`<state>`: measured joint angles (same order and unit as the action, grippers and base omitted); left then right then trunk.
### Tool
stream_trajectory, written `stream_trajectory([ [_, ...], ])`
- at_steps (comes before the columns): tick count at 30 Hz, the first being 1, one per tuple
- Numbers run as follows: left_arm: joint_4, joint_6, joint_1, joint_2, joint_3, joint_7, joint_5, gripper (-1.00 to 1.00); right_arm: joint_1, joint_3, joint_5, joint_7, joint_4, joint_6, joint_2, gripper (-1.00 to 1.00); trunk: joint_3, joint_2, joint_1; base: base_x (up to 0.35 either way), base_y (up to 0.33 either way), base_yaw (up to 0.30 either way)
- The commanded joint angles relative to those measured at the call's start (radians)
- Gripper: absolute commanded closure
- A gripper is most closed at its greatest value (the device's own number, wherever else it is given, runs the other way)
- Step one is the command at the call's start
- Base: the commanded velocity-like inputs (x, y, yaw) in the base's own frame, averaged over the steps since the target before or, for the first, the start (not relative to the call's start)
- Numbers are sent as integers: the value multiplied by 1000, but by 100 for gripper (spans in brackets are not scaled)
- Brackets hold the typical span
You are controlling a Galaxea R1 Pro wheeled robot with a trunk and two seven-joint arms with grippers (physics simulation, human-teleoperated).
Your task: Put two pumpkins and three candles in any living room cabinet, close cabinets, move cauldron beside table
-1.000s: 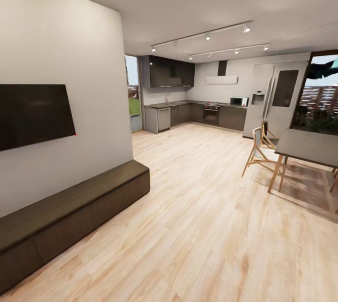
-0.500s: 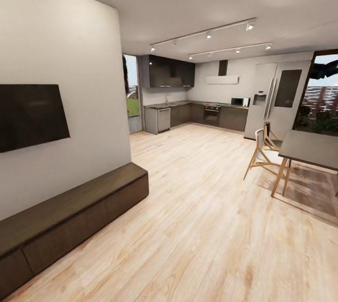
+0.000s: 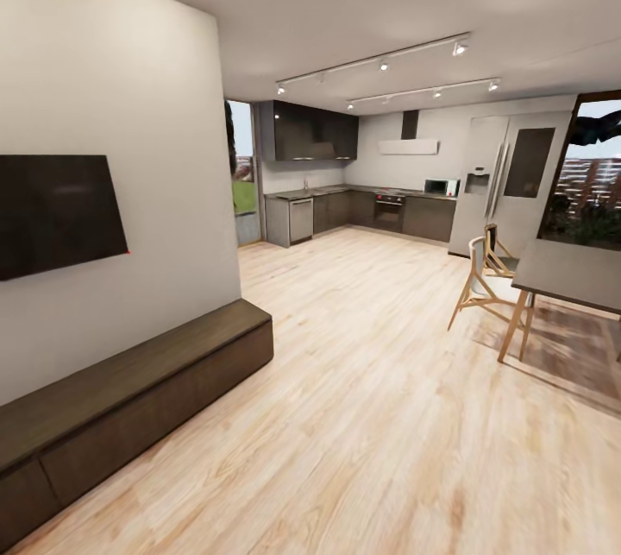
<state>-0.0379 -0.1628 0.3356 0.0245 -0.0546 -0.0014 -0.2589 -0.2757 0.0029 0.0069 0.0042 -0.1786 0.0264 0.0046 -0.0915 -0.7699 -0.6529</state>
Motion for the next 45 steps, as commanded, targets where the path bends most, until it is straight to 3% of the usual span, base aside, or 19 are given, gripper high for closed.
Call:
stream_trajectory([
  [1, -2, -6, 0, 0, -5, 0, -3, -100, 0, 0, 1, 0, -1, 3, 0, -100, -2, -1, 0, 98, 0, 0],
  [10, -2, -6, 0, 0, -5, 0, -3, -100, 0, 0, 1, 0, -1, 3, 0, -100, -2, -1, 0, 228, 0, 0],
  [27, -2, -6, 0, 0, -5, 0, -3, -100, 0, 0, 1, 0, -1, 3, 0, -100, -2, -1, 0, 35, 0, 0],
  [45, -2, -6, 0, 0, -5, 0, -3, -100, 0, 0, 1, 0, -1, 3, 0, -100, -2, -1, 0, 242, 0, 0],
])
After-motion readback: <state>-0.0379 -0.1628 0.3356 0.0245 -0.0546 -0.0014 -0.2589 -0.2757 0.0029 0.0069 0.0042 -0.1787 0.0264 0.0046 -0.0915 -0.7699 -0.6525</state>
